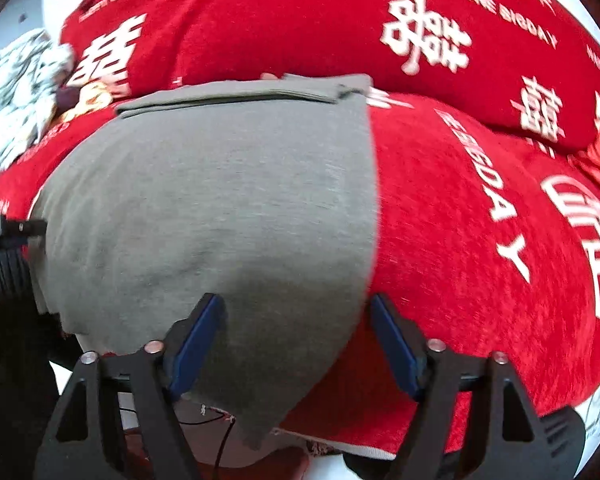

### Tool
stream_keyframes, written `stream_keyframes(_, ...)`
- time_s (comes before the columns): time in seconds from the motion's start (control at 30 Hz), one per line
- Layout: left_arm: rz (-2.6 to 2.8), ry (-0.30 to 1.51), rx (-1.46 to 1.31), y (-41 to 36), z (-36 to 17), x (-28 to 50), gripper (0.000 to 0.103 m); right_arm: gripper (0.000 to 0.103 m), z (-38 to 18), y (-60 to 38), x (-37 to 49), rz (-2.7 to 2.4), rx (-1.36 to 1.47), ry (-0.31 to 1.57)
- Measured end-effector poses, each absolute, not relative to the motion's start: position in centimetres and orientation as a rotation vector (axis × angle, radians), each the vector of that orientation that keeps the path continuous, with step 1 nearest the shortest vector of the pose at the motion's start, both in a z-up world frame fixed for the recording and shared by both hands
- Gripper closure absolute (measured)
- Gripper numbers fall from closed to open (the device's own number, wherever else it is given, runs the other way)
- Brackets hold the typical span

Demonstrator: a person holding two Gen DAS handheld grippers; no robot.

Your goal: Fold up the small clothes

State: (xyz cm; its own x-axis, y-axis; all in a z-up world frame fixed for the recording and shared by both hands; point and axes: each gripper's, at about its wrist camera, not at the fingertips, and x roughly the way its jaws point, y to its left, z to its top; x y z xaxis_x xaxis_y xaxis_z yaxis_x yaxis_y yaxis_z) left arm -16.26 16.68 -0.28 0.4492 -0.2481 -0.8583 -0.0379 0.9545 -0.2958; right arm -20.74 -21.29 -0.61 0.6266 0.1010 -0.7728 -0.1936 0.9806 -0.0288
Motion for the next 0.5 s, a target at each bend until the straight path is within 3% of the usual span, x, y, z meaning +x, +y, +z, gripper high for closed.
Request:
stream_keyframes(0.13, -0.159, 1.072, -0.286, 15.9, 0.1, -17.1, 0.018, 0.054, -0.5, -20.2, -21.3, 0.198, -0.156, 0.850)
stream_keyframes(0.33, -0.168, 1.059, -0.377, 17.3, 0.0, -16.9, 0.020, 0.055, -0.6, -20.9, -21.5, 0.217, -0.111, 0.848)
stream_keyframes(0.43, -0.134, 1.043, -0.326, 16.8, 0.4, -17.3, 0.042, 0.059, -0.6, -20.9, -21.4, 0.219, -0.112, 0.846)
stream_keyframes(0.5, -0.145, 1.032, -0.354, 17.3, 0.6, -17.5, 0.064, 0.083, -0.6, -21.1, -21.4, 0.219, -0.096, 0.844)
